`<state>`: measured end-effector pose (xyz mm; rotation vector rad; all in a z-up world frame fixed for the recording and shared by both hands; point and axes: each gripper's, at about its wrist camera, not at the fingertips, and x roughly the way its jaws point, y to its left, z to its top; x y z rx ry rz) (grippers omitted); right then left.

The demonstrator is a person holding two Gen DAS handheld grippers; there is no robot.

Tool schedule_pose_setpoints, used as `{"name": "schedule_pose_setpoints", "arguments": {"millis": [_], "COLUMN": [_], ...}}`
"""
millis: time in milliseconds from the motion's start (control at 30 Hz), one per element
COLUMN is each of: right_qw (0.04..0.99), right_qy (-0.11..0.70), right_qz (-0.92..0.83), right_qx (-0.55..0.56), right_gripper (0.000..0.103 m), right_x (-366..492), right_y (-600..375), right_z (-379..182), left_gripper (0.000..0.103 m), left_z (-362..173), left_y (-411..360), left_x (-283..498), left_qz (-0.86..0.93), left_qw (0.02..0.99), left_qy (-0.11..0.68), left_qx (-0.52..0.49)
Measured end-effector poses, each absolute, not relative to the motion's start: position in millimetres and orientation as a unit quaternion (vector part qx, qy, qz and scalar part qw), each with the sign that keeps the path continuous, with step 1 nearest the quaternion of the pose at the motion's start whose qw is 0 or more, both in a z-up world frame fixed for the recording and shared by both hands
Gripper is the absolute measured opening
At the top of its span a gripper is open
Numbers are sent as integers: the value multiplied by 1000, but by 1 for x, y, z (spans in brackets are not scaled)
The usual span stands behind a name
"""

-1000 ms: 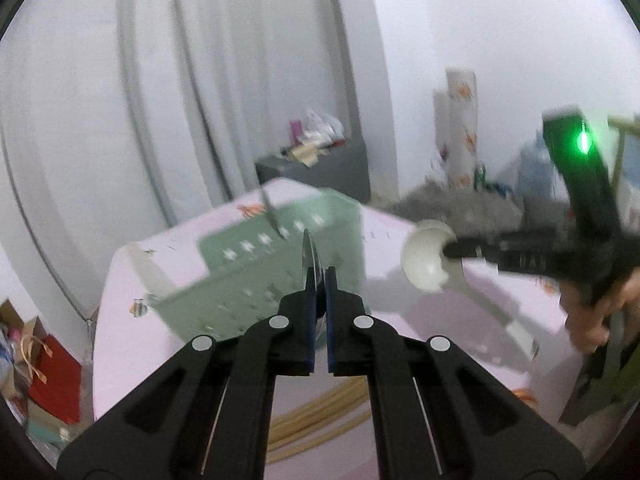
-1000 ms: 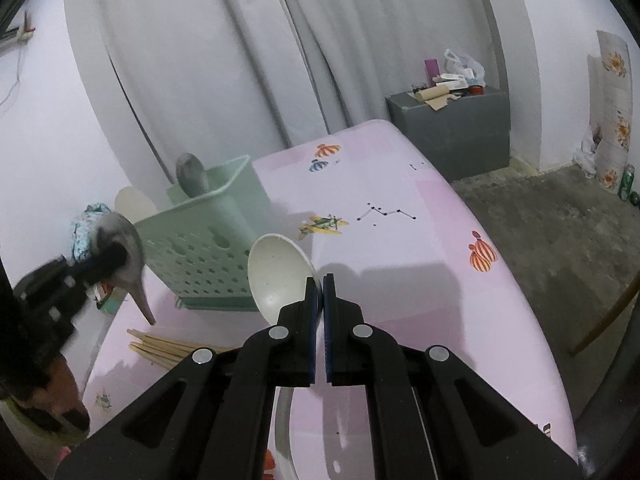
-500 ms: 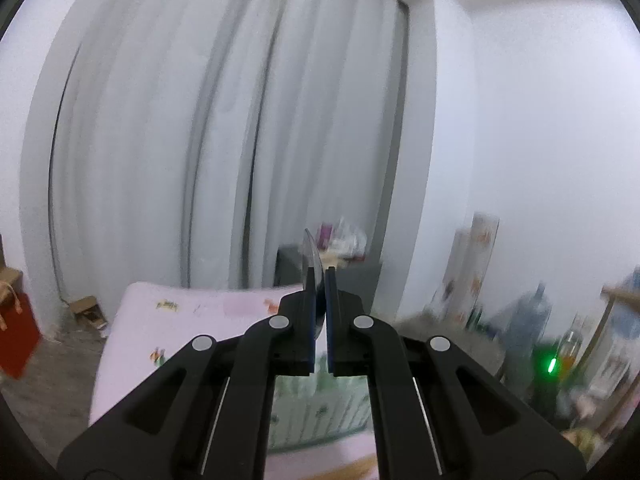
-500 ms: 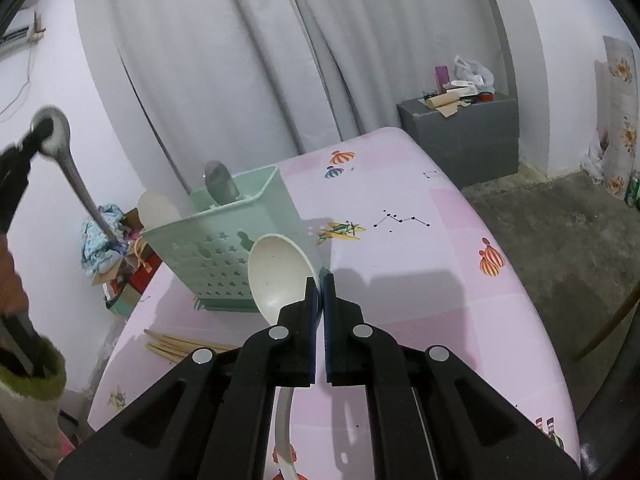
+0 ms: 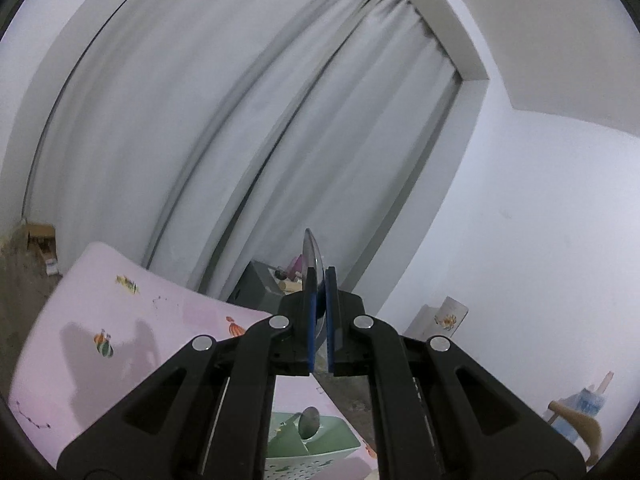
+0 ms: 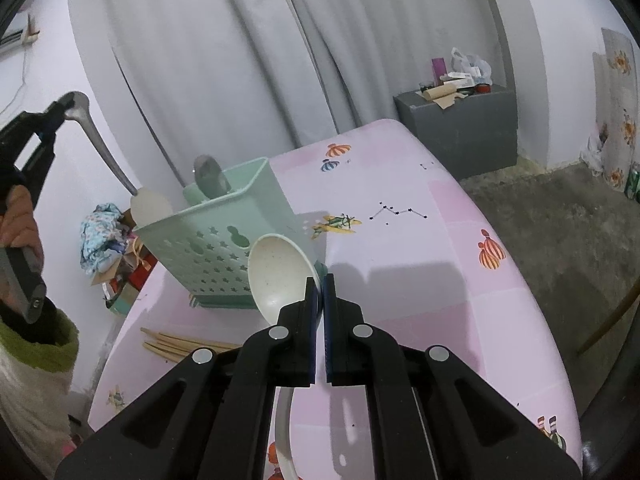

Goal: Organize utensils
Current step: 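Lift the steel spoon with the left gripper over the green basket, then open the left gripper to drop the spoon into the basket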

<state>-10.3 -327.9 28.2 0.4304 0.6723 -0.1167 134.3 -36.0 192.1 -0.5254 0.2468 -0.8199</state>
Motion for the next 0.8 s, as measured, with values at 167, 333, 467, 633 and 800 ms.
{"name": "schedule_pose_setpoints", "arguments": {"millis": [167,333,467,633,800], "right_qw": [917,915,914,914,915], "right_qy": [333,337,338,340,338], "right_qz": [-57,-58,-59,-61,-62], "right_qx": [211,213,214,213,212], "right_gripper": [3,3,3,3,3], "right_x": [-9,-7,-7,-8,-9], "right_y": [-329,-329,-329,-330,-329], "right_z": [24,22,21,21,22], "left_gripper": [2,2,2,3,4], "left_z": [167,144,121,98,87], "left_y": [-38,-44,-44,-42,-44], "left_x": [149,156,160,163,162], "left_qz": [-389,-374,-362,-356,-362], "left_qw": [864,869,864,856,850], "left_qy": [147,159,184,204,217], "left_qx": [-283,-284,-297,-314,-315]}}
